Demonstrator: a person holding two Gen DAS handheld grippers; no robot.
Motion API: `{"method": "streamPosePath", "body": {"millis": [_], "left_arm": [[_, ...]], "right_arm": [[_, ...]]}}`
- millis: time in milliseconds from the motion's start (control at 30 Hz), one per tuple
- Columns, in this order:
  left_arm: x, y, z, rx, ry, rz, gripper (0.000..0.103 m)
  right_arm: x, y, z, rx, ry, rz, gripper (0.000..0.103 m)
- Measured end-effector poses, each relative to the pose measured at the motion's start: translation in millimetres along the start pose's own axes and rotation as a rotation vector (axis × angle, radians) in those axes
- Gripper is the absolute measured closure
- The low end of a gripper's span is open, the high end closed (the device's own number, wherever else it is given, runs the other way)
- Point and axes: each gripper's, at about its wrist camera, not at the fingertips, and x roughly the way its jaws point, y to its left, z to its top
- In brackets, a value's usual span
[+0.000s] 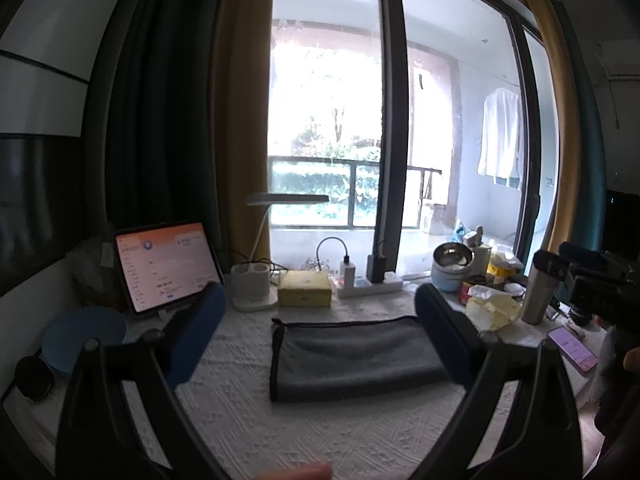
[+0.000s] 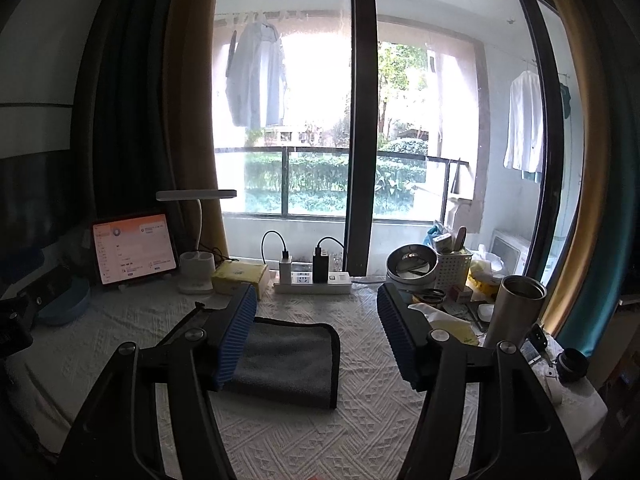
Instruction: Fold towel
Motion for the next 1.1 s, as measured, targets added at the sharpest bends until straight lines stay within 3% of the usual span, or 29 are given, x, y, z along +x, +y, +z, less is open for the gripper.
{"method": "streamPosePath", "body": {"millis": [1100], "left_arm": [[2.1, -1.4, 2.2, -0.017, 0.008, -0.026, 0.007]], "right_arm": [[-0.9, -2.7, 1.4, 0.005, 0.001, -0.001, 0.037]]}}
